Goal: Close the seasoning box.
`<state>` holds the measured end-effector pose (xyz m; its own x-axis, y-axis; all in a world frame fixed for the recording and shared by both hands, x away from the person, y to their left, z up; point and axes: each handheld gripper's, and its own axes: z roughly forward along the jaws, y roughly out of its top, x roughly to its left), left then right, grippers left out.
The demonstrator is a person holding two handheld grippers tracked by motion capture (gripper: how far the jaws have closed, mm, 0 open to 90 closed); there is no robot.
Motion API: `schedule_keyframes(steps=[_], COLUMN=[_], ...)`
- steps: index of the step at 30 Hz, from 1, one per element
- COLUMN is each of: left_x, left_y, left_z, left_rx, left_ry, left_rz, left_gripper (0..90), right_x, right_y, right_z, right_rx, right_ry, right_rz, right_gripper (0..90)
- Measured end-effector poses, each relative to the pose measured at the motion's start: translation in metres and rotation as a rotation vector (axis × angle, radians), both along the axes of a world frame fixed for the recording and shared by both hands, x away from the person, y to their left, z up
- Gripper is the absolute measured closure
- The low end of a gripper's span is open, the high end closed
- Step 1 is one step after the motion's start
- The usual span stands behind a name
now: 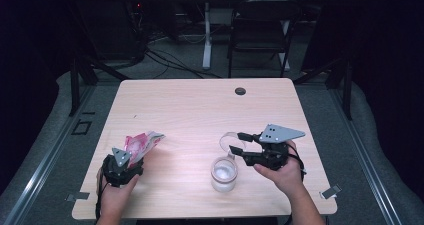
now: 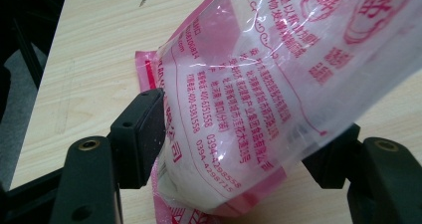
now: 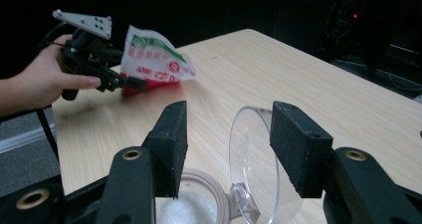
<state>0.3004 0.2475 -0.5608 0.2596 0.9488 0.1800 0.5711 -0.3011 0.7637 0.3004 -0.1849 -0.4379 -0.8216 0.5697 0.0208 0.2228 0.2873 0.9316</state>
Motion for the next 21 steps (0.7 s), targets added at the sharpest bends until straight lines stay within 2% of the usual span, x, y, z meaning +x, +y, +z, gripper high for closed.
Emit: schedule_keyframes(steps=[7,13,17,21], left_x=[-0.007,-0.012,-0.015,-0.017], left_y=[-0.004,-0.009,-0.011,-0.013], left_z=[0.003,0.004,0.004,0.005], left_rx=[-0.009,-0.001,-0.009,-0.013], left_ry=[-0.009,-0.003,-0.005,-0.010], left_rz=[-0.029,-0.053,-0.063,-0.075], left_gripper=[33.2,33.2,33.2,33.3], right_x=[0.000,0.005,0.010,0.018], right_y=[-0.002,-0.007,-0.012,-0.014], right_z=[0.009,0.012,0.012,0.004], right_rx=[-0.015,-0.037,-0.031,-0.038], right_ry=[-0.011,-0.016,0.006,0.045], right_rz=[-0.012,-0.046,-0.066,-0.082], right_gripper=[48.3,50.6,50.5,50.0])
